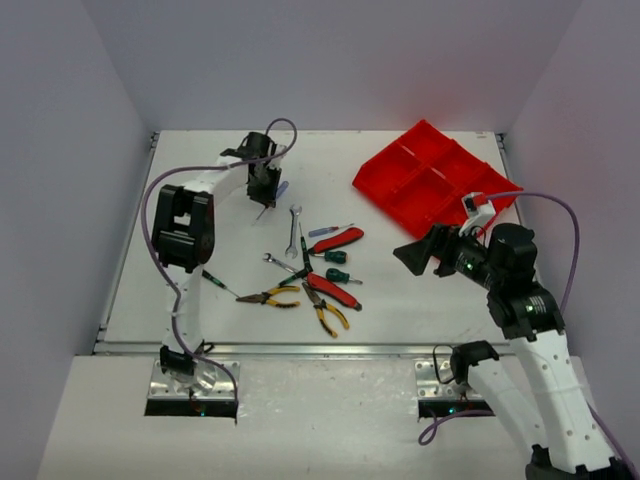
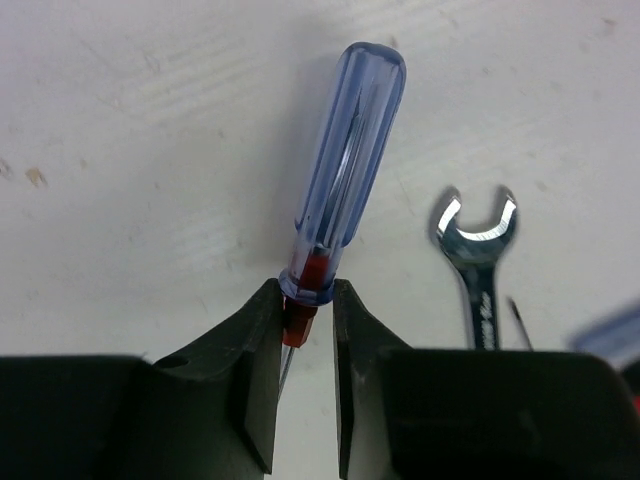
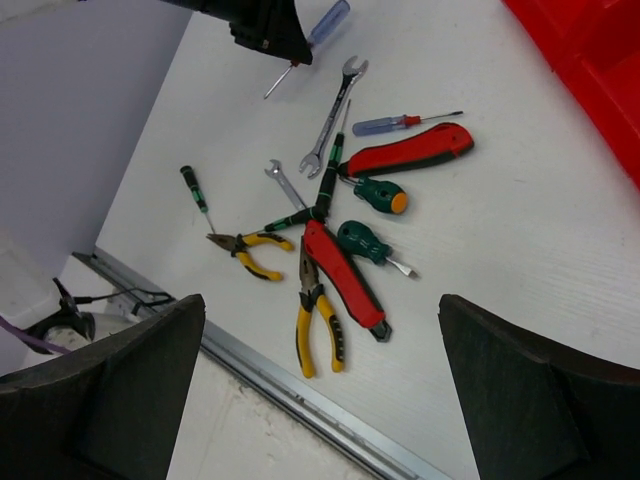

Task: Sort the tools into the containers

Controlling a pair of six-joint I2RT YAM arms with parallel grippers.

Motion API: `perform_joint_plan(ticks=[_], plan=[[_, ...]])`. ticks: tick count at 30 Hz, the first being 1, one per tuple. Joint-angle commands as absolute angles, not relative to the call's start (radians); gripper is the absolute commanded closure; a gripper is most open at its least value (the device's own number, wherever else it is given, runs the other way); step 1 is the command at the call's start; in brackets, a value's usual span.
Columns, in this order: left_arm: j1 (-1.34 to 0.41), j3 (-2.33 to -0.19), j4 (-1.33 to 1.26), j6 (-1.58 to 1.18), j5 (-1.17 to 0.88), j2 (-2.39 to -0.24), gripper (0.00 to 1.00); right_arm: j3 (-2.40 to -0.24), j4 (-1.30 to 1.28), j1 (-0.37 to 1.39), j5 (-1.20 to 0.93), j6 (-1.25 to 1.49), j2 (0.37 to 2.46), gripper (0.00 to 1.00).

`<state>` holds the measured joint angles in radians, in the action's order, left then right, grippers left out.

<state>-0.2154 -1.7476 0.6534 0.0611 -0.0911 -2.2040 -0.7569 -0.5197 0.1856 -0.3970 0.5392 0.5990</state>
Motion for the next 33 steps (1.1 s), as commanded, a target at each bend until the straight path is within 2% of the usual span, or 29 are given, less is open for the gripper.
perform_joint_plan(ticks=[1, 6, 11, 16, 18, 23, 29, 30, 31, 33], plan=[[-0.23, -1.678, 0.541, -0.067, -0.257, -1.886, 1.0, -0.717, -0.241, 0.184, -0.537, 0.692, 0.724, 0.01], [-0.27, -1.461, 0.378, -0.208, -0.543, -1.682, 1.0, -0.775, 0.031, 0.198, -0.664, 0.834, 0.978, 0.01], [-0.327, -1.26, 0.144, -0.401, -0.736, -1.496, 1.0, -0.977, 0.16, 0.304, -0.586, 0.863, 1.204, 0.03], [-0.372, -1.144, -0.021, -0.532, -0.755, -1.405, 1.0, -1.059, 0.247, 0.372, -0.436, 0.909, 1.333, 0.18], [-0.386, -1.115, -0.055, -0.564, -0.759, -1.391, 1.0, -1.079, 0.262, 0.386, -0.405, 0.913, 1.358, 0.2], [-0.408, -1.063, -0.134, -0.635, -0.761, -1.372, 1.0, -1.165, 0.199, 0.462, -0.39, 0.882, 1.456, 0.33], [-0.408, -1.07, -0.165, -0.669, -0.763, -1.371, 1.0, -1.167, 0.195, 0.508, -0.373, 0.883, 1.486, 0.42], [-0.408, -1.071, -0.17, -0.673, -0.768, -1.37, 1.0, -1.169, 0.195, 0.512, -0.373, 0.885, 1.491, 0.46], [-0.41, -1.072, -0.17, -0.673, -0.768, -1.37, 1.0, -1.17, 0.198, 0.513, -0.375, 0.885, 1.494, 0.55], [-0.41, -1.072, -0.165, -0.67, -0.751, -1.364, 1.0, -1.167, 0.2, 0.515, -0.383, 0.889, 1.494, 0.88]])
